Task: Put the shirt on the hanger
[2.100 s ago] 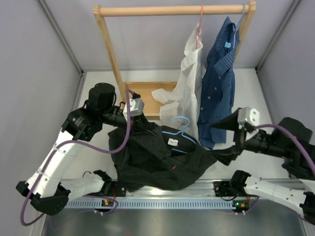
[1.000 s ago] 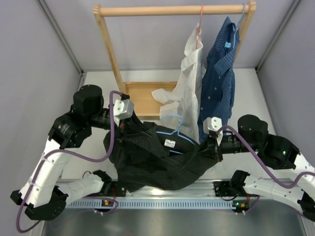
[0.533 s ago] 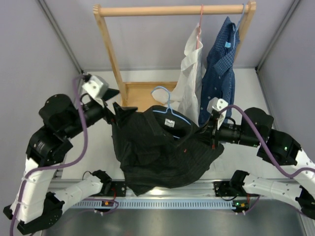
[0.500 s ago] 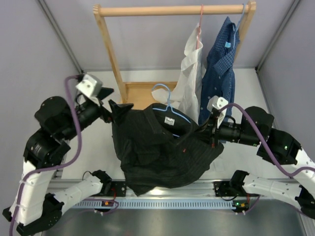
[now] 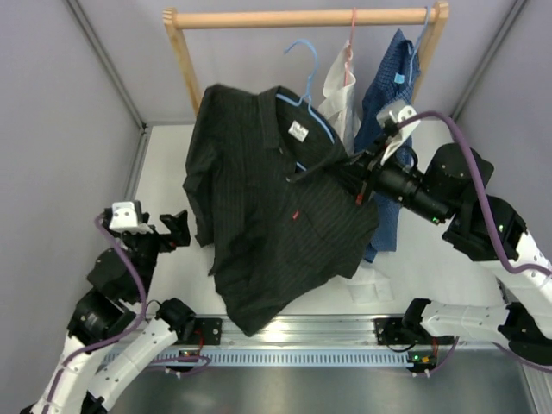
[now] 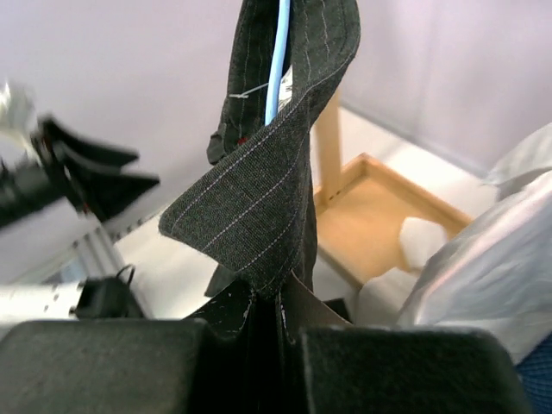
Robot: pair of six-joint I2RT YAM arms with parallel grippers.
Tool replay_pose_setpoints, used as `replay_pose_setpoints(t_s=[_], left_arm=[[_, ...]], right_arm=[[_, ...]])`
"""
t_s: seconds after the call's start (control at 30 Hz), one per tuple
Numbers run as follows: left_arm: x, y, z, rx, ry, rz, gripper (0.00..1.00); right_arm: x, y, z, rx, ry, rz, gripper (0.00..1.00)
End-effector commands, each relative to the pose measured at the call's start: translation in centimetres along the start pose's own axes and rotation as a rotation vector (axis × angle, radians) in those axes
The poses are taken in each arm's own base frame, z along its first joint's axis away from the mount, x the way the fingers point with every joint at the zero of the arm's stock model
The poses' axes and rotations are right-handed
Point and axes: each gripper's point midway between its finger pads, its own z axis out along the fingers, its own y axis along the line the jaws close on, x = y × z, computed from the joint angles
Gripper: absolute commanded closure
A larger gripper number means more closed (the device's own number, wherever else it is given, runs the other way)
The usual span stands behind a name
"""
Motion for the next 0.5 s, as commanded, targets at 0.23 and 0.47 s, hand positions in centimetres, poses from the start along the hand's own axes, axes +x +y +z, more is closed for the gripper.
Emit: replay_pose_setpoints(t_s=[0.23,0.47], left_arm=[[0.9,3.7,0.5,-0.211,-0.11,-0.058,0.02],[1.3,3.6,0.6,-0.209,-0.106,-0.063,0.02]], right_arm=[[-6.1,-3.6,2.2,0.252,-0.135,0.058,1.0],[-1.7,-4.6,5.6,0.311,-0.088,0.105,1.0]])
